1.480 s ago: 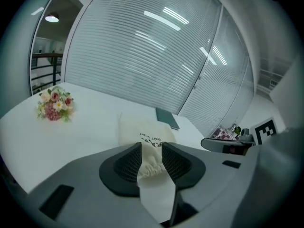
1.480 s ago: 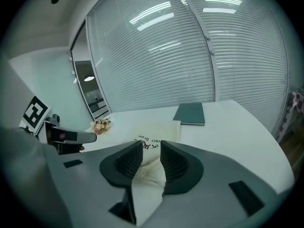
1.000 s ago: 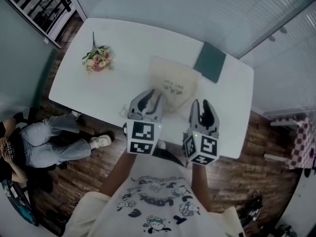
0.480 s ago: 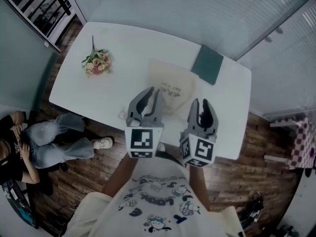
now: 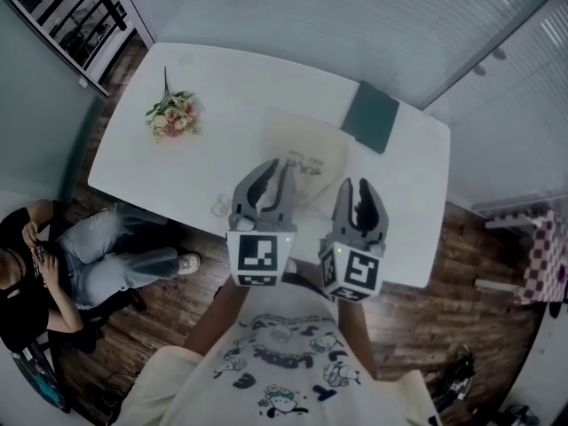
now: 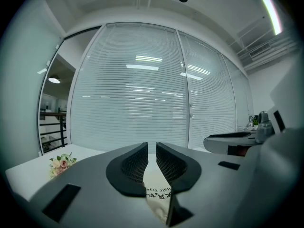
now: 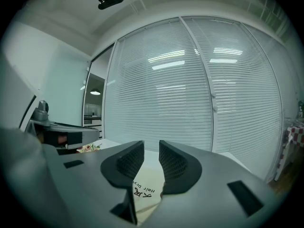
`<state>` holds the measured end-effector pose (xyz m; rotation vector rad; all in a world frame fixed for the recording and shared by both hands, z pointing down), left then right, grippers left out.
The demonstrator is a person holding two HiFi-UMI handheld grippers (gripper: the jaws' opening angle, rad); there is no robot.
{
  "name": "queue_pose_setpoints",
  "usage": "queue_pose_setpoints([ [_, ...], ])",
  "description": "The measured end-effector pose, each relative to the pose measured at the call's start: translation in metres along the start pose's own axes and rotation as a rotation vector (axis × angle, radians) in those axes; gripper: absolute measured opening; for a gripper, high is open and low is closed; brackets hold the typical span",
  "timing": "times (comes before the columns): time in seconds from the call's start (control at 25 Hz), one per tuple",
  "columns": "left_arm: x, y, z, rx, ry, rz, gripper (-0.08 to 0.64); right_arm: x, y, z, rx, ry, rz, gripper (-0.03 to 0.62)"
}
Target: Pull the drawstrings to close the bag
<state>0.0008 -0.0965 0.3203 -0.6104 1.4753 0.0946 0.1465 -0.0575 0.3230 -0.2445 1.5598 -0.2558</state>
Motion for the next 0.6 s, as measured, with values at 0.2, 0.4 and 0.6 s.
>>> queue_pose_setpoints([
  [0.2, 0.0001, 0.0003, 0.0021, 0.004, -0.011, -0.003, 0.091, -0.0011, -0.0001, 0.0002, 0.003, 0.003, -0.005, 0.109],
  [0.4, 0.0016, 0.0004, 0.0002, 0.012, -0.018, -0.002, 0.091, -0.0012, -0.0005, -0.0006, 0.003, 0.004, -0.01, 0.109],
  [0.6, 0.0009, 0.0001, 0.0005, 0.014, -0.023, -0.006, 0.091, -0.0032, -0.0014, 0.0, 0.003, 0.004, -0.015, 0.109],
])
Point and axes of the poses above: the fingertips, and each gripper's own axes: y backward along the fingers, z to its right, x out of its top, the point moved 3 cm from there along y, backward along the fingers, and after that the axes turned 9 degrees about -z, right-handed, at the moved point
